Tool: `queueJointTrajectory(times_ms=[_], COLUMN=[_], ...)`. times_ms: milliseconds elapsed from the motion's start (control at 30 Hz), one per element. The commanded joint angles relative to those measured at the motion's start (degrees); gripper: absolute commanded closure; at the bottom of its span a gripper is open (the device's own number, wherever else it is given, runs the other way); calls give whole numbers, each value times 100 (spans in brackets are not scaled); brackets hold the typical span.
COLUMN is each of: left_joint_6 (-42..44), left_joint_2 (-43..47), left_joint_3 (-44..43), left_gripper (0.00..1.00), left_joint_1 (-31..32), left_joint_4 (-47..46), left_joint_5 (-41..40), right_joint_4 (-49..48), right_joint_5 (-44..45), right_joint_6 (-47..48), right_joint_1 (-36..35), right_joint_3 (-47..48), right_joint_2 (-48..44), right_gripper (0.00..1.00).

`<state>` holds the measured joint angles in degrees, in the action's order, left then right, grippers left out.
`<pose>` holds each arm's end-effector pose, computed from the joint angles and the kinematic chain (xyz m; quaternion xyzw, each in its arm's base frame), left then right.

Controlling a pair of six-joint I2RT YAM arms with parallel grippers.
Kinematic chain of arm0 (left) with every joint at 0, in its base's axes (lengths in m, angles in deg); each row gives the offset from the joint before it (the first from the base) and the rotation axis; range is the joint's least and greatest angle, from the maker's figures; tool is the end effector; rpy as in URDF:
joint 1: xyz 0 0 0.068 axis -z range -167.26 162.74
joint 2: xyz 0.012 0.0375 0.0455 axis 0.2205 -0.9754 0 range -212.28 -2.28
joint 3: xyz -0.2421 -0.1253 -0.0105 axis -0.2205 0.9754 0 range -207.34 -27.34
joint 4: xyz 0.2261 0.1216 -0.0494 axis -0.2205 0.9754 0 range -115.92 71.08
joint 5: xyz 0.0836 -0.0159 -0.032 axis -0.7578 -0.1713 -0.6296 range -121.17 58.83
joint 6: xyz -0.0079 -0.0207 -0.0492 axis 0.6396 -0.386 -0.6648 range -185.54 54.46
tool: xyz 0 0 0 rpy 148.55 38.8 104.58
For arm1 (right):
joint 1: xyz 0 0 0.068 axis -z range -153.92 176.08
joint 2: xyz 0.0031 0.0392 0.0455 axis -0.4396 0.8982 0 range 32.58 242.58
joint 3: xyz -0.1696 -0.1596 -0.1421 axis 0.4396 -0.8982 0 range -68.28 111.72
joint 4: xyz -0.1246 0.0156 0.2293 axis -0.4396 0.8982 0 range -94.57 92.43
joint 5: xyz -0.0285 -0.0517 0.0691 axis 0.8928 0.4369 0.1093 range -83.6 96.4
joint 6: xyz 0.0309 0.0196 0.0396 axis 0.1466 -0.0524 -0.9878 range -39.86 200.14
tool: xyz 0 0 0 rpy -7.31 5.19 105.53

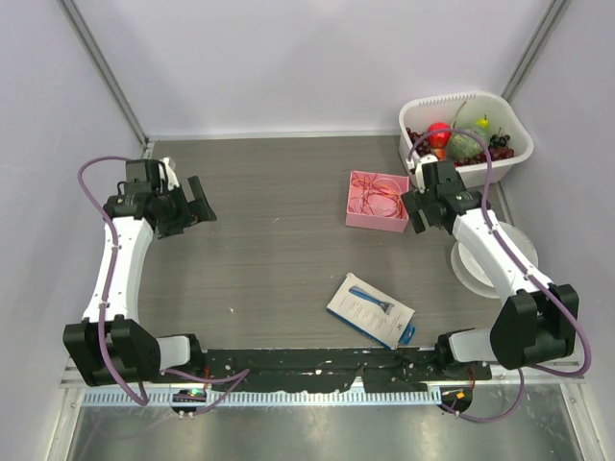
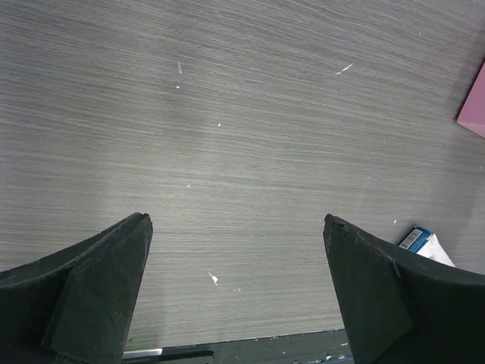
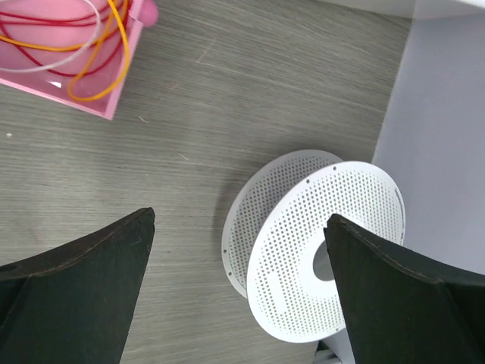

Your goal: Wrap the cables

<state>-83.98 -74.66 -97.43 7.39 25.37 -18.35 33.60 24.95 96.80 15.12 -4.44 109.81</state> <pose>0.2515 0.0155 0.3278 -0.1604 0.9309 -0.1408 0.2964 0.2780 0.0423 0.2882 -0.1710 0.9177 -0.1681 0.3168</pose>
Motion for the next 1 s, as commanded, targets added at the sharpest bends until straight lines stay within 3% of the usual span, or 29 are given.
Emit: queueJointTrajectory(times_ms=[0, 233, 533, 967], left_joint_6=[-116, -169, -195, -204], left_joint_2=[40, -22, -48, -233], left_joint_3=[-207, -181, -93, -164], left_gripper=[0, 0, 0, 0], left_joint_1=[-10, -11, -11, -10], left_joint_4=[-119, -110, -180, -224], left_joint_5=[-192, -166, -201, -201], right_joint_4=[-459, -671, -1743, -2305], right_joint_5=[711, 1466, 2934, 3515], right_joint_6=[161, 442, 838, 487], right_joint_1=[-55, -47, -55, -143], right_joint_3=[-318, -907, -1953, -2560], right_joint_2=[-305, -428, -596, 55], right_gripper=[1, 1, 1, 1])
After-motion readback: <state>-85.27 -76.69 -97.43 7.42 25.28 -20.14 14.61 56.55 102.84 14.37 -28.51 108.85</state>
